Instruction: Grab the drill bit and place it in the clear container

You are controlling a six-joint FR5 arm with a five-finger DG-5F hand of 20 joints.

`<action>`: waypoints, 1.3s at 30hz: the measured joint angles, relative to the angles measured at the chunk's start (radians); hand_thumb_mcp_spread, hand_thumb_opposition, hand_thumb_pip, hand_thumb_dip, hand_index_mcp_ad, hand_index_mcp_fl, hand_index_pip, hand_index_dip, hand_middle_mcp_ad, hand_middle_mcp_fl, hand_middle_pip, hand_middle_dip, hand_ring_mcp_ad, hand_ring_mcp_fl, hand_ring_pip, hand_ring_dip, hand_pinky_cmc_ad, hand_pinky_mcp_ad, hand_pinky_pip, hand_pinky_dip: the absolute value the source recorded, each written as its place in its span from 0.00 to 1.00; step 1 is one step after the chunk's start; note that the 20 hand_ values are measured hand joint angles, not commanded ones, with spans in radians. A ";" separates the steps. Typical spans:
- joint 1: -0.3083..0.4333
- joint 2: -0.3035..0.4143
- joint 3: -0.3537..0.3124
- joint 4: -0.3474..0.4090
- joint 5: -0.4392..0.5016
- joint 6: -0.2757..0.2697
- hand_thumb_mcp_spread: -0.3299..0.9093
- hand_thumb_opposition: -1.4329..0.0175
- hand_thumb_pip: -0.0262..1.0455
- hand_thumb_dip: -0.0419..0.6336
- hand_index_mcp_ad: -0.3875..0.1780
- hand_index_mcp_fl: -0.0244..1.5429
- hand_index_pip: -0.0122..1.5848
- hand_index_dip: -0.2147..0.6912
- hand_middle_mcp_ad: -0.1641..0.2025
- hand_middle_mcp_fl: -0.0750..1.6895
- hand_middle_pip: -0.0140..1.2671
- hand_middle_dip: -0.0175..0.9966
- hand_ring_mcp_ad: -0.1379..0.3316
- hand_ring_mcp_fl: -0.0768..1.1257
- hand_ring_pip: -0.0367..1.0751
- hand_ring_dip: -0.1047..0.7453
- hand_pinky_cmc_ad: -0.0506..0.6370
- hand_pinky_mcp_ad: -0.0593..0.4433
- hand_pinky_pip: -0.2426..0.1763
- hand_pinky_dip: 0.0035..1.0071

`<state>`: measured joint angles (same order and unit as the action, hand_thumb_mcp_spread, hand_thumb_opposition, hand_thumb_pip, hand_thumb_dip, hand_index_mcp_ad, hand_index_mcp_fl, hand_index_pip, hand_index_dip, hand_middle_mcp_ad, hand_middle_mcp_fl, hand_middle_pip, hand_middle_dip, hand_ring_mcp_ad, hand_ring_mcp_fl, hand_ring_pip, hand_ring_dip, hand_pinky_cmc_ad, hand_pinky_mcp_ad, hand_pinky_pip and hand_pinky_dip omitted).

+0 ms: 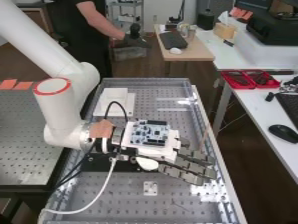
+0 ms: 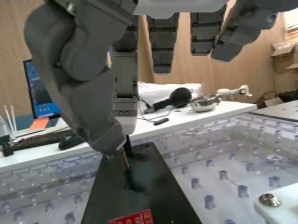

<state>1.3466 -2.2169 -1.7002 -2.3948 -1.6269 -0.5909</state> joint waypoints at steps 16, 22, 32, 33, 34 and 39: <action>-0.002 -0.007 0.004 0.022 0.005 -0.001 0.65 0.34 0.59 0.48 0.53 0.38 0.90 0.27 0.67 0.11 0.12 0.15 0.74 0.06 0.09 0.05 0.42 0.39 0.35 0.19; -0.001 -0.008 0.001 0.033 0.004 -0.001 0.66 0.34 0.57 0.48 0.53 0.42 0.86 0.27 0.67 0.13 0.12 0.15 0.75 0.08 0.09 0.05 0.45 0.39 0.35 0.19; 0.000 0.002 -0.005 0.050 0.006 0.017 0.70 0.33 0.52 0.48 0.53 0.47 0.81 0.27 0.67 0.13 0.12 0.15 0.74 0.08 0.10 0.05 0.50 0.39 0.35 0.19; 0.000 0.007 -0.006 0.052 0.006 0.018 0.70 0.33 0.52 0.48 0.53 0.47 0.81 0.27 0.67 0.13 0.12 0.15 0.74 0.09 0.10 0.05 0.50 0.39 0.35 0.19; 0.000 0.013 -0.007 0.054 0.006 0.019 0.70 0.33 0.52 0.48 0.53 0.47 0.81 0.27 0.67 0.14 0.11 0.15 0.75 0.09 0.10 0.05 0.50 0.39 0.35 0.19; 0.000 0.046 -0.012 0.065 0.006 0.026 0.73 0.33 0.52 0.48 0.53 0.47 0.80 0.27 0.68 0.15 0.11 0.15 0.75 0.10 0.10 0.06 0.50 0.39 0.36 0.19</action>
<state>1.3466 -2.1712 -1.7119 -2.3303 -1.6206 -0.5646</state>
